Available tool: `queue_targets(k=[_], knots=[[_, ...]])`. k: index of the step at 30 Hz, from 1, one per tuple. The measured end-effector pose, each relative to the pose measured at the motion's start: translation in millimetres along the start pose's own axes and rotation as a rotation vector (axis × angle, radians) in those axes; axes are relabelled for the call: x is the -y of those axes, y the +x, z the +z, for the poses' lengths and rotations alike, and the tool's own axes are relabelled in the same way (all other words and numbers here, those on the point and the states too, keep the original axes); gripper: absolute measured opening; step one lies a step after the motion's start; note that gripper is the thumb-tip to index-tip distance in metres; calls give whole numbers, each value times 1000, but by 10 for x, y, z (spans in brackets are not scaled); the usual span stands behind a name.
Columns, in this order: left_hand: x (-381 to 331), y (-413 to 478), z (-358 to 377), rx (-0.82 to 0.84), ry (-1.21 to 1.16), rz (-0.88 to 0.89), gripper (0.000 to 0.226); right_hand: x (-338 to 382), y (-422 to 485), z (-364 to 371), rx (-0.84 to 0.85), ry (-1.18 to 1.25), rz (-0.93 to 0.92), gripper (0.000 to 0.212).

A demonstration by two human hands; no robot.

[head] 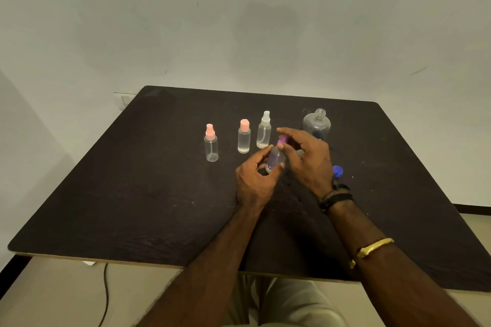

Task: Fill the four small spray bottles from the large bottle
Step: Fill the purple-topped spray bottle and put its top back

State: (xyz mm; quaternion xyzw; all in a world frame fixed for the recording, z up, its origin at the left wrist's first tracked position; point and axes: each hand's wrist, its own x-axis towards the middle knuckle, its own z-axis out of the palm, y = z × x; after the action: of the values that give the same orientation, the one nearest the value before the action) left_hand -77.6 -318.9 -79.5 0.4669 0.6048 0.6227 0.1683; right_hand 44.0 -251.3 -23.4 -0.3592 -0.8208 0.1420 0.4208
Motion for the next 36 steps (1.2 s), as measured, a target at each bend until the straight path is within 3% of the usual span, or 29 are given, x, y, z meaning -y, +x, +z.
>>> queue_targets(k=[4,9,15,18,21,29,33,36], knots=[[-26,-8,-2,18,5,11,55,22,36,-10,-59,-92,48,36],[-31,-3,-18,-1,-20,21,49,130,-31,-4,-5,175,79,52],[-30,-10,2,-17,-10,42,48,67,-52,17,-64,57,76,34],[-12,-15,6,-1,-2,39,49,80,-20,13,-58,20,118,44],[-3,-4,0,-3,-29,17,49,141,-32,6,0,166,162,54],[-29,-13,2,15,-25,34,55,121,-7,33,-107,91,151,42],[-9,5,-3,11,-37,32,52,159,-10,13,-20,300,221,49],[18,9,-2,13,-30,26,52,161,-28,16,-36,266,209,45]])
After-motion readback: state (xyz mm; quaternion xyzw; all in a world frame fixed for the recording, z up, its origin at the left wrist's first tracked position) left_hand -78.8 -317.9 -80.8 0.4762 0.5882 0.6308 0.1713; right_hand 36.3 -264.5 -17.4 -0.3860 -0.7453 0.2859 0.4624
